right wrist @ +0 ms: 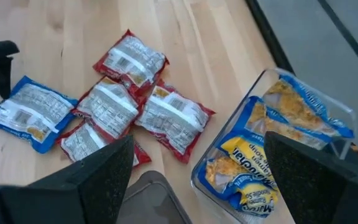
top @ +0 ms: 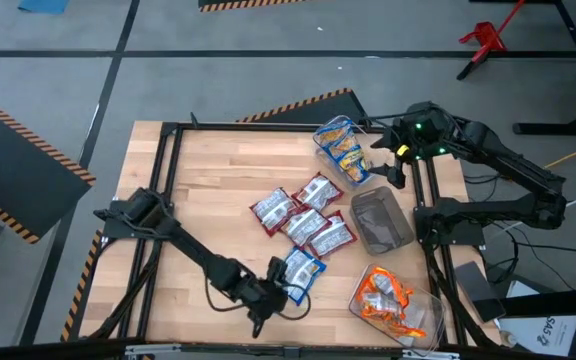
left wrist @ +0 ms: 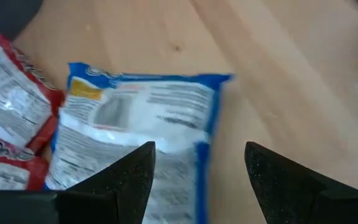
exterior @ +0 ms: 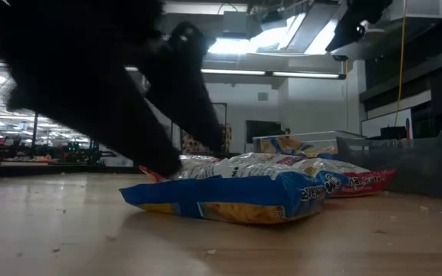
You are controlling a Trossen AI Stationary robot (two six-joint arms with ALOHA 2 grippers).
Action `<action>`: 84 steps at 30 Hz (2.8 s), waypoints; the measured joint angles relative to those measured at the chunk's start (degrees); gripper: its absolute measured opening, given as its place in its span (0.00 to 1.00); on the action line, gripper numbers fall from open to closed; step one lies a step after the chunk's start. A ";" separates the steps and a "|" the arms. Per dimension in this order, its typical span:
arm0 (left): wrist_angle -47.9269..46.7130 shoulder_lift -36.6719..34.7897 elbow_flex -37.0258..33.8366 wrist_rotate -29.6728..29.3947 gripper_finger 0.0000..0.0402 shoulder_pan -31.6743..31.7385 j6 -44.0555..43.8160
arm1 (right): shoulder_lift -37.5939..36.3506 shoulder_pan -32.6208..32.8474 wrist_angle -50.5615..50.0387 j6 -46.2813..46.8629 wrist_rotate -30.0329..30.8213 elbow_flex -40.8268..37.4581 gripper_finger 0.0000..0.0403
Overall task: Sort Maruchan noodles
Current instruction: Put the blue bag into the top transparent bin
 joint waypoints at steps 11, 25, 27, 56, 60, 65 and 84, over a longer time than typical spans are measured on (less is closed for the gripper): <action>1.51 4.40 0.27 1.76 0.60 4.18 0.21 | 0.00 0.00 -0.64 -0.04 1.46 -5.23 0.85; 0.98 5.73 0.24 -3.70 0.44 2.32 -2.21 | 0.00 0.00 -0.16 -0.04 1.46 -5.23 0.85; 1.36 5.78 0.17 -5.88 0.39 1.72 -3.37 | 0.00 0.00 -0.16 0.08 1.46 -5.23 0.85; -27.52 2.35 23.82 -14.42 0.01 6.07 -4.55 | -4.11 0.02 1.37 2.56 -10.40 -5.23 0.85; -27.67 -2.45 24.38 -13.19 0.01 8.42 -5.19 | -6.48 0.02 1.51 2.56 -11.90 -5.23 0.85; -25.77 -7.94 24.46 -10.47 0.01 13.93 -7.03 | -10.42 0.02 3.23 4.08 -12.03 -5.23 0.85; 15.25 -5.17 24.46 32.39 0.02 50.75 -25.51 | -18.27 0.00 5.68 8.96 -10.51 -5.18 0.85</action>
